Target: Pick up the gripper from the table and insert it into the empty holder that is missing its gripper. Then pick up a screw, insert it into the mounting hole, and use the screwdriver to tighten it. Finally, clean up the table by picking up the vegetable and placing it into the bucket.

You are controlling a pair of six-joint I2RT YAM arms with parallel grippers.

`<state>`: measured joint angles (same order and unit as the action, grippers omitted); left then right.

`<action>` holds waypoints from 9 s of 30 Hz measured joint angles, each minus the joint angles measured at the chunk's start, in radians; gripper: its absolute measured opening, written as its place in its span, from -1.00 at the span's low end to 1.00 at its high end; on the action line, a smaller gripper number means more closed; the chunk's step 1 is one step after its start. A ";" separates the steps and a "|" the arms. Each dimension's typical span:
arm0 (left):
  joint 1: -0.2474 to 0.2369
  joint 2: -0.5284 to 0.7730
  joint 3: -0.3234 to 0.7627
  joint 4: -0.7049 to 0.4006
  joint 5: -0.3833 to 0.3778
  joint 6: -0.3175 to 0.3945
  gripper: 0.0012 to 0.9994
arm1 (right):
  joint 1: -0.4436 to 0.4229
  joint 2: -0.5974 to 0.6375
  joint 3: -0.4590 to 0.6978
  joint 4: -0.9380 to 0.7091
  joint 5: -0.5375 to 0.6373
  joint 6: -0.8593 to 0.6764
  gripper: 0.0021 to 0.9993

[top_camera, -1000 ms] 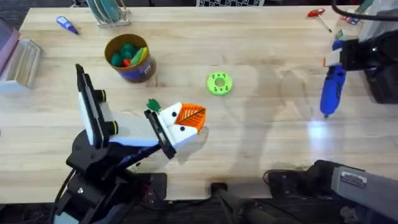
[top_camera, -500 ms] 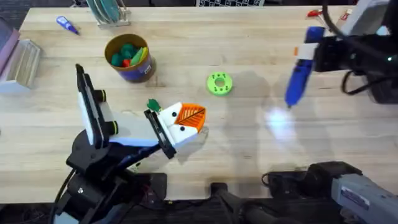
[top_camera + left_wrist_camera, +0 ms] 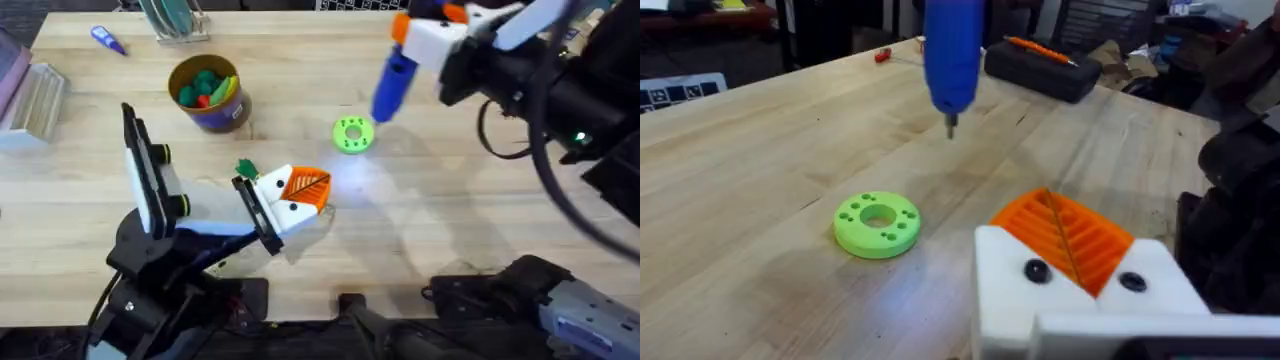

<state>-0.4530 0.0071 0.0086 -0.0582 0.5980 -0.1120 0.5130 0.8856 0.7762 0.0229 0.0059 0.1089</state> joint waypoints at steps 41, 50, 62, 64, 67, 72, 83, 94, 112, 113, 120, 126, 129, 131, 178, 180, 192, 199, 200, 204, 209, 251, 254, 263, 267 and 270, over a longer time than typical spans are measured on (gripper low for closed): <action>0.000 0.000 0.000 0.000 0.000 0.000 -0.99 | 0.348 0.083 -0.020 0.423 -0.259 0.079 -0.79; 0.000 0.000 0.000 0.000 0.000 0.000 -0.99 | 0.355 0.103 -0.020 0.441 -0.263 0.118 -0.79; 0.000 0.000 0.000 0.000 0.000 0.000 -0.99 | 0.355 0.102 -0.020 0.452 -0.304 0.123 -0.80; 0.000 0.000 0.000 0.000 0.000 0.000 -0.99 | 0.355 0.102 -0.020 0.435 -0.308 0.123 -0.80; 0.000 0.000 0.000 0.000 0.001 0.000 -0.99 | 0.355 0.102 -0.020 0.428 -0.311 0.122 -0.80; 0.000 0.000 0.000 0.000 0.004 0.000 -0.99 | 0.355 0.102 -0.020 0.427 -0.311 0.118 -0.80; 0.000 0.000 0.000 0.000 0.004 0.000 -0.99 | 0.355 0.102 -0.020 0.422 -0.312 0.084 -0.81; 0.000 0.000 0.000 0.000 0.004 0.000 -0.99 | 0.355 0.086 -0.020 0.379 -0.314 0.061 -0.81; 0.000 0.000 0.000 0.000 0.004 0.000 -0.99 | 0.355 0.080 -0.020 0.388 -0.315 0.047 -0.82; 0.000 0.000 0.000 0.000 0.004 0.000 -0.99 | 0.355 0.080 -0.020 0.386 -0.315 0.047 -0.82; 0.000 0.000 0.000 0.000 0.004 0.000 -0.99 | 0.355 0.080 -0.020 0.381 -0.315 0.047 -0.82; 0.000 0.000 0.000 0.000 0.004 0.000 -0.99 | 0.355 0.080 -0.020 0.396 -0.315 0.047 -0.82; 0.000 0.000 0.000 0.000 0.004 0.000 -0.99 | 0.355 0.083 -0.020 0.407 -0.315 0.049 -0.82; 0.000 0.000 0.000 0.000 0.004 0.000 -0.99 | 0.355 0.090 -0.020 0.422 -0.317 0.052 -0.82; 0.000 0.000 0.000 -0.001 0.005 0.000 -0.99 | 0.352 0.109 -0.020 0.392 -0.336 0.048 -0.83; 0.000 0.000 0.000 -0.001 0.005 -0.001 -0.99 | 0.350 0.112 -0.020 0.395 -0.337 0.048 -0.83; 0.000 0.000 0.000 -0.001 0.008 0.000 -0.99 | 0.349 0.112 -0.020 0.394 -0.344 0.047 -0.83; 0.000 0.000 0.000 0.000 0.008 0.000 -0.99 | 0.348 0.111 -0.024 0.477 -0.352 0.050 -0.83; 0.000 0.000 0.000 0.000 0.008 0.000 -0.99 | 0.346 0.106 -0.024 0.487 -0.352 0.051 -0.83; 0.000 0.000 0.000 0.000 0.008 0.000 -0.99 | 0.336 0.096 -0.024 0.469 -0.363 0.052 -0.83; 0.000 0.000 0.000 0.000 0.008 0.000 -0.99 | 0.323 0.095 -0.024 0.471 -0.367 0.051 -0.83; 0.000 0.000 0.000 0.000 0.008 0.000 -0.99 | -0.167 0.904 0.061 0.269 0.395 -1.374 -0.84; 0.000 0.000 0.000 0.000 0.008 0.000 -0.99 | -0.167 0.903 0.068 0.238 0.386 -1.371 -0.84; 0.000 0.000 0.000 0.000 0.008 0.000 -0.99 | -0.165 0.894 0.083 0.194 0.382 -1.266 -0.46; 0.000 0.000 0.000 0.000 0.008 0.000 -0.99 | -0.165 0.892 0.090 0.189 0.390 -1.210 -0.11; 0.000 0.000 0.000 0.000 0.008 0.000 -0.99 | -0.166 0.881 0.101 0.190 0.405 -1.185 0.66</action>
<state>-0.4530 0.0074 0.0086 -0.0586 0.6060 -0.1120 0.3473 1.7671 0.8773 0.2125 0.4109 -1.0761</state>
